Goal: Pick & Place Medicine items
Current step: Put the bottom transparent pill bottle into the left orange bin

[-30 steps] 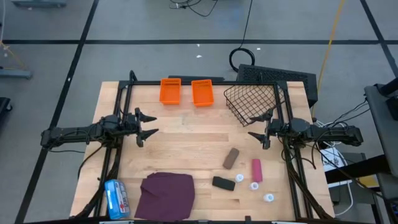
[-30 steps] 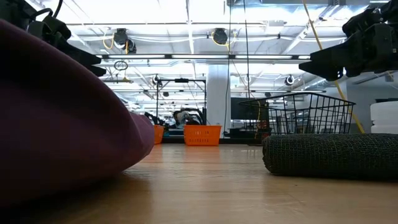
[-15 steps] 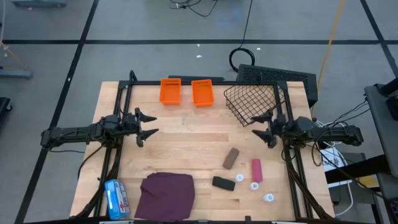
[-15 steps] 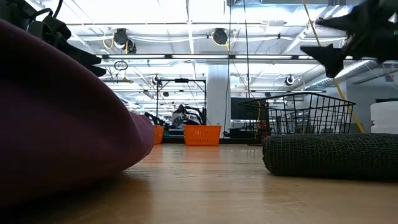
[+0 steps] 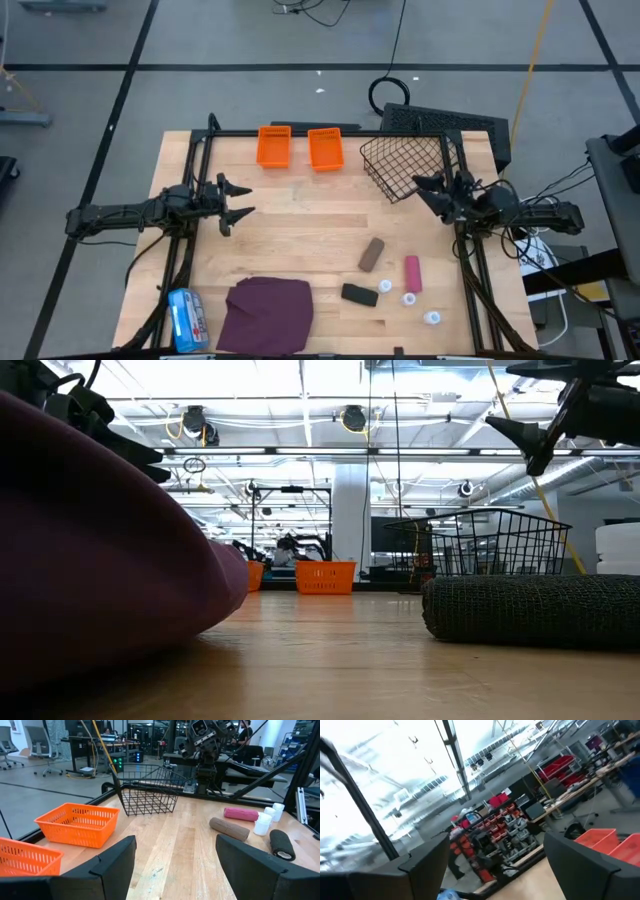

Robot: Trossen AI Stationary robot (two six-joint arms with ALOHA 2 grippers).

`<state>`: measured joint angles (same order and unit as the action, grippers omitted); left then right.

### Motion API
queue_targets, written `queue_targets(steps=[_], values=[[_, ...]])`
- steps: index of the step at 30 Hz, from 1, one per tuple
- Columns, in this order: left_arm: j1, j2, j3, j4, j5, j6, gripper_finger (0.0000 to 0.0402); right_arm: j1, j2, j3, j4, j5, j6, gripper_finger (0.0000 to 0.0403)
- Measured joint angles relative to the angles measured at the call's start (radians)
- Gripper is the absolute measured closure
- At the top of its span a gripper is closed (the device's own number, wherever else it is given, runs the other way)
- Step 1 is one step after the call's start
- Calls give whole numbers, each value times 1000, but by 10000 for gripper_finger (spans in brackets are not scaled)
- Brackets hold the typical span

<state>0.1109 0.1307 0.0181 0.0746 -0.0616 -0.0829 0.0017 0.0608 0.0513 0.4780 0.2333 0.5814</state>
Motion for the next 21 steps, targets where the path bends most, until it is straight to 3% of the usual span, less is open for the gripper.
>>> queue_targets(steps=[10, 16, 21], values=[[0, 0, 0, 0, 0, 0, 119, 0, 13, 0, -44, 87, 166, 94], [0, 0, 0, 0, 0, 0, 119, 27, 117, 102, 13, -279, 129, 94], [0, 0, 0, 0, 0, 0, 119, 180, 369, 370, -114, -329, -66, 94]])
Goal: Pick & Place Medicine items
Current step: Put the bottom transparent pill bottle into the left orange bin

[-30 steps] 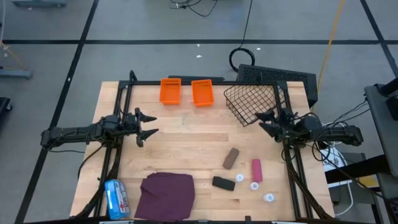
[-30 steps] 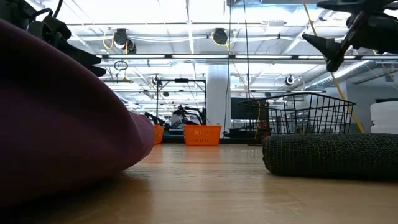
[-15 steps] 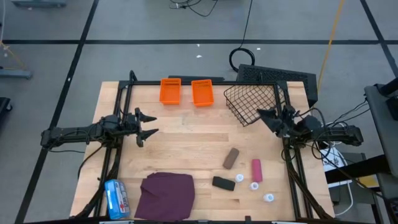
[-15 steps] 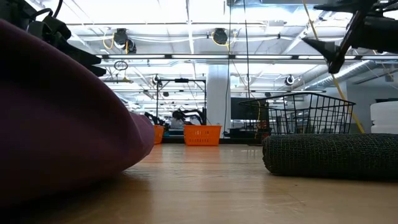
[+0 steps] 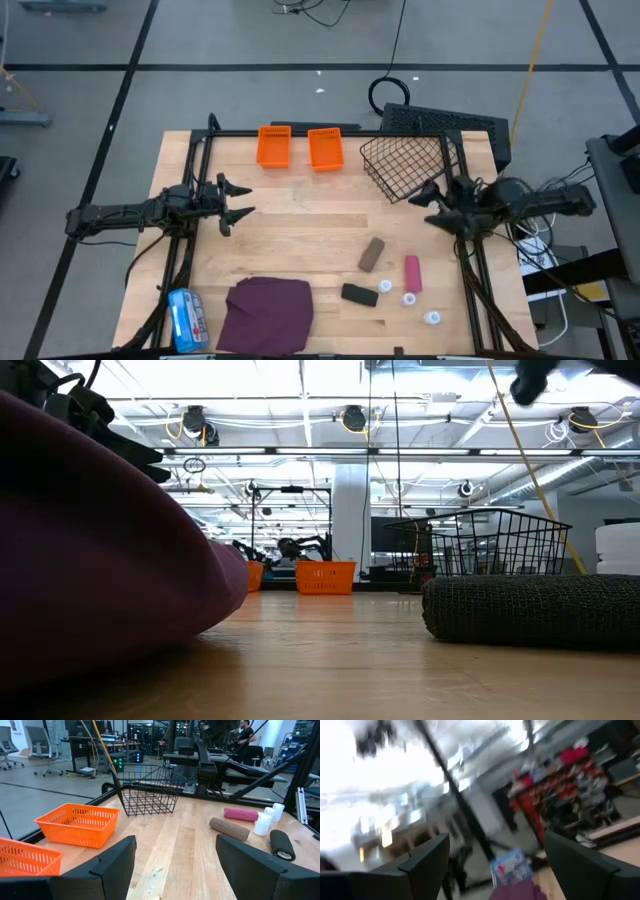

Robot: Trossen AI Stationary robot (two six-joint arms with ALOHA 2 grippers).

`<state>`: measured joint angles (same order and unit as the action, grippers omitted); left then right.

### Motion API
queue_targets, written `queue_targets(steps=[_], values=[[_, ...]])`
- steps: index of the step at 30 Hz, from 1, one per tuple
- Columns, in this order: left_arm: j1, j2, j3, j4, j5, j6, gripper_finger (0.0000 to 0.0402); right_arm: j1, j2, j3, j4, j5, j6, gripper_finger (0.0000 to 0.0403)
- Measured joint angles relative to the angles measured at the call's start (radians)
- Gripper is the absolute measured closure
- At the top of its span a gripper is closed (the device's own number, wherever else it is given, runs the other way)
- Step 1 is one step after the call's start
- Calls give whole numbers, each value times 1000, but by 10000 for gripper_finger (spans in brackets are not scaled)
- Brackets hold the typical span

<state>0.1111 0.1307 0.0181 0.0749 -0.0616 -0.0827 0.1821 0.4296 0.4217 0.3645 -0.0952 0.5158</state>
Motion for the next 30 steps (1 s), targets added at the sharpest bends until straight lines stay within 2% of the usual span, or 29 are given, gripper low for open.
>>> queue_targets(steps=[4, 7, 10, 13, 16, 21, 24, 30], values=[[0, 0, 0, 3, 0, 0, 119, 165, 257, 314, -417, 3, -94, 94], [0, 0, 0, 4, 0, 0, 119, 306, 450, 555, -792, 89, -75, 94], [0, 0, 0, 4, 0, 0, 119, 433, 630, 735, -1135, 123, 65, 94], [0, 0, 0, 4, 0, 0, 119, 545, 770, 846, -1341, 117, 287, 94], [0, 0, 0, 4, 0, 0, 119, 642, 867, 869, -1433, 71, 504, 94], [0, 0, 0, 4, 0, 0, 119, 757, 978, 858, -1443, 35, 764, 94], [0, 0, 0, 4, 0, 0, 119, 800, 1036, 856, -1449, 51, 813, 94], [0, 0, 0, 4, 0, 0, 119, 852, 1121, 856, -1454, 150, 826, 94]])
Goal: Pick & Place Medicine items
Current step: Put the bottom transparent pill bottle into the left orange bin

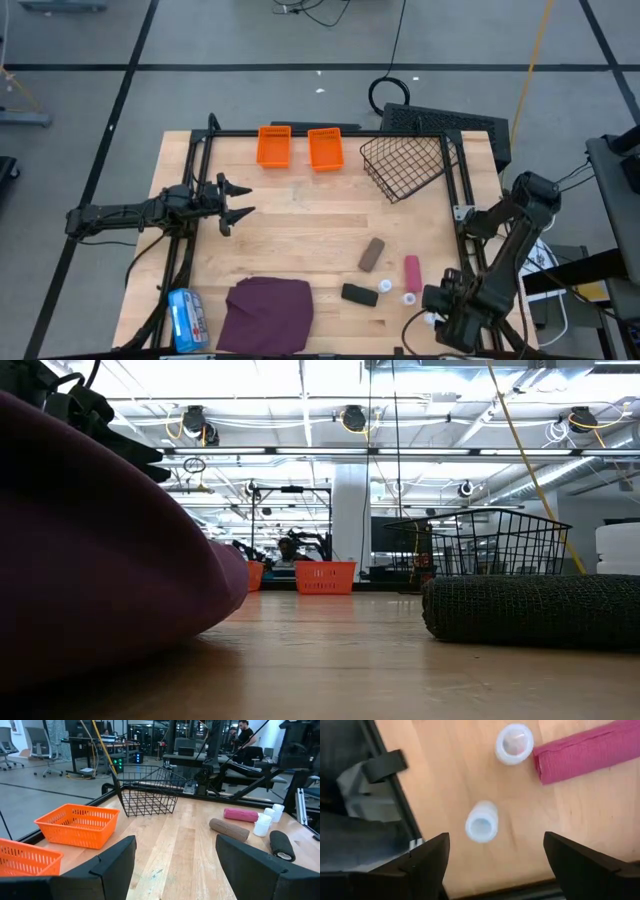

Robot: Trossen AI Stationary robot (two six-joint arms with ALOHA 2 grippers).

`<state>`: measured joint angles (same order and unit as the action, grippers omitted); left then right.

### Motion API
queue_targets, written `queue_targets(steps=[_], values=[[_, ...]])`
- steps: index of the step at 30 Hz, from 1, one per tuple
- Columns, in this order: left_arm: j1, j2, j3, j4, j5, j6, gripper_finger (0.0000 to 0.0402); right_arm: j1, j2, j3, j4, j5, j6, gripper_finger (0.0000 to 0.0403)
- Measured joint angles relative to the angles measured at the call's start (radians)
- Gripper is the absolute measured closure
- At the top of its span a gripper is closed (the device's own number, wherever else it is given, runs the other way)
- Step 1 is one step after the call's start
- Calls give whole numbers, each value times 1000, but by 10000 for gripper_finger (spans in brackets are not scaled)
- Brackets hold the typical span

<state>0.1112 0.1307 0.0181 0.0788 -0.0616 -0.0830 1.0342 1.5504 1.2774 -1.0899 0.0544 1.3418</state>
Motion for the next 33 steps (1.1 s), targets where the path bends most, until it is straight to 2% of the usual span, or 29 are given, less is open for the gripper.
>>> queue_targets(steps=[5, 16, 27, 33], values=[[0, 0, 0, 0, 0, 0, 119, 23, 37, 0, 0, 51, -16, 94], [0, 0, 0, 0, 0, 0, 119, 54, 160, -2, 80, 51, -47, 94], [0, 0, 0, 0, 0, 0, 119, 54, 212, -2, 62, 58, -43, 95], [0, 0, 0, 0, 0, 0, 119, 54, 210, -2, 59, 54, -20, 132]])
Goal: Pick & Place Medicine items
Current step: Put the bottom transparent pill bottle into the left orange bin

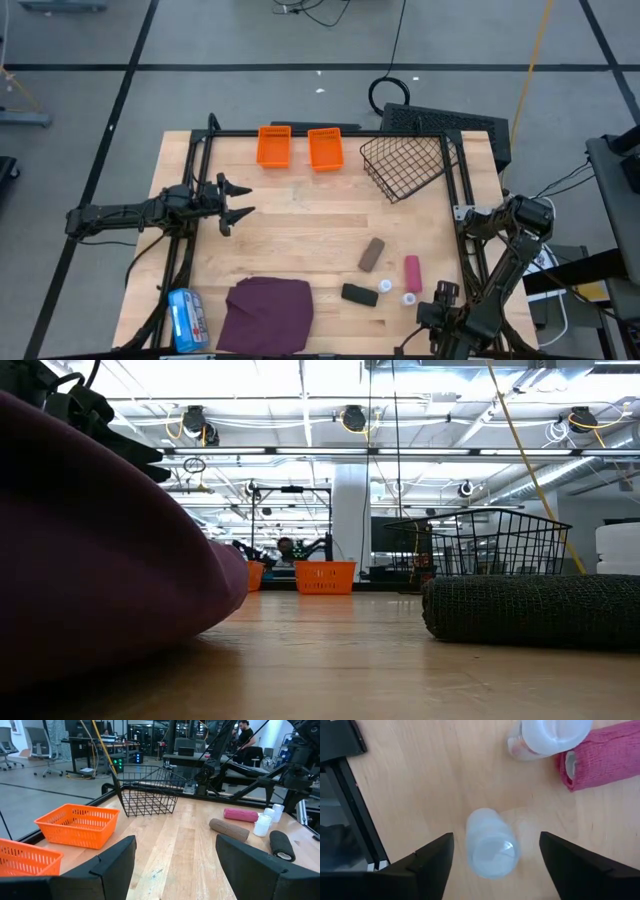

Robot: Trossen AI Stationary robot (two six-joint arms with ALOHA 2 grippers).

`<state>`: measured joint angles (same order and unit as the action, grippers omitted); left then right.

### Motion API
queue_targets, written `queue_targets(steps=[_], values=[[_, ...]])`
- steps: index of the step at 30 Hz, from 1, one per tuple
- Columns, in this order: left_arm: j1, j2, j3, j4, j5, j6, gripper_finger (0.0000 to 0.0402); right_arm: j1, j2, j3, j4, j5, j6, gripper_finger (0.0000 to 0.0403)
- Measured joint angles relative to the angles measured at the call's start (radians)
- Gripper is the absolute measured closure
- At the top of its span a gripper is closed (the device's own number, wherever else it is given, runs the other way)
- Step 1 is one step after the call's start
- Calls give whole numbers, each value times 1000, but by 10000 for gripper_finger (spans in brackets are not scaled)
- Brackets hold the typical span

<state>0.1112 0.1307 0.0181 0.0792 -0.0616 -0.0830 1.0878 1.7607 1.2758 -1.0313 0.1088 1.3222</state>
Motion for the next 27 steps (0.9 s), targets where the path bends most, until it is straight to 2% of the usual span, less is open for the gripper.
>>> queue_targets(steps=[13, 21, 27], values=[[0, 0, 0, 0, 0, 0, 119, -2, -1, 0, 4, -6, 1, 273], [0, 0, 0, 0, 0, 0, 119, -23, -60, 0, 82, -44, 3, 278], [0, 0, 0, 0, 0, 0, 119, -56, -151, 0, 204, 47, -86, 278]])
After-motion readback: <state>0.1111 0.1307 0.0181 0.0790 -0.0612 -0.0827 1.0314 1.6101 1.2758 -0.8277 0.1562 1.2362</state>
